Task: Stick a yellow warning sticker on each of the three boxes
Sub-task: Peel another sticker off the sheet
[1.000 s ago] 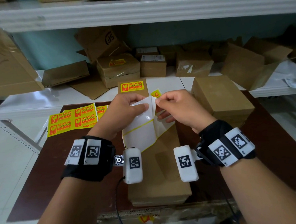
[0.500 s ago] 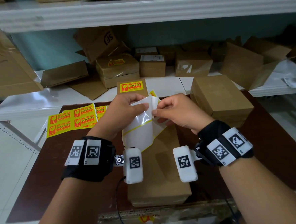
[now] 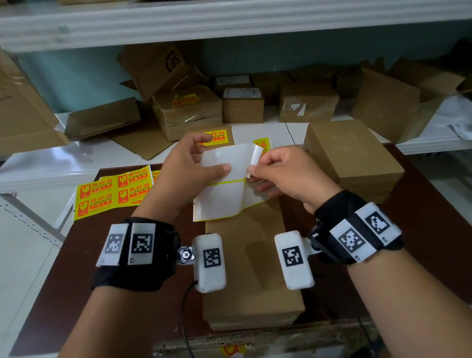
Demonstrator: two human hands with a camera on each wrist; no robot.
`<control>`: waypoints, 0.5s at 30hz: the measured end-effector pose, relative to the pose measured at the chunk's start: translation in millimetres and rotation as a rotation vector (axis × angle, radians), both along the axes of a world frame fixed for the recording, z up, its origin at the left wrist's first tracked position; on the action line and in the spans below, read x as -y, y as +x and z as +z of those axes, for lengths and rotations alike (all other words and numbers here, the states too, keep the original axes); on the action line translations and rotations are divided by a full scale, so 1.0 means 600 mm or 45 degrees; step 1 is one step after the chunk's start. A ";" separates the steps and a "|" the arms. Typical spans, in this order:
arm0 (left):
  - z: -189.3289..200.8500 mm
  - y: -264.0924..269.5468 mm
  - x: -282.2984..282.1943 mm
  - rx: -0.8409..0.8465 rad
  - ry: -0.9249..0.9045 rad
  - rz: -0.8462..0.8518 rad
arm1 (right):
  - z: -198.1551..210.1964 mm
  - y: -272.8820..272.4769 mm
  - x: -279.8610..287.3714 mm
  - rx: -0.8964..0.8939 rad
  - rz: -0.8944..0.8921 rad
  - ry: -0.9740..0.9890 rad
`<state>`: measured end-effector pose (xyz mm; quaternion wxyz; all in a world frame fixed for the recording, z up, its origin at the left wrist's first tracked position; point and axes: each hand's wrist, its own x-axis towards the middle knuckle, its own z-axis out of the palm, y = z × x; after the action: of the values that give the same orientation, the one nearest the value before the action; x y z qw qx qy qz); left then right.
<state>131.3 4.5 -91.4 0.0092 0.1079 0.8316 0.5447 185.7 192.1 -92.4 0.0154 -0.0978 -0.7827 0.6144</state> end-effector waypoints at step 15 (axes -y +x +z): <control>-0.008 0.008 -0.014 -0.102 -0.219 -0.119 | 0.004 0.000 0.002 0.007 0.014 -0.025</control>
<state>136.4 12.8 -95.9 0.0104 0.1670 0.8690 0.4656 185.7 190.7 -90.1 0.0091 -0.0953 -0.7772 0.6220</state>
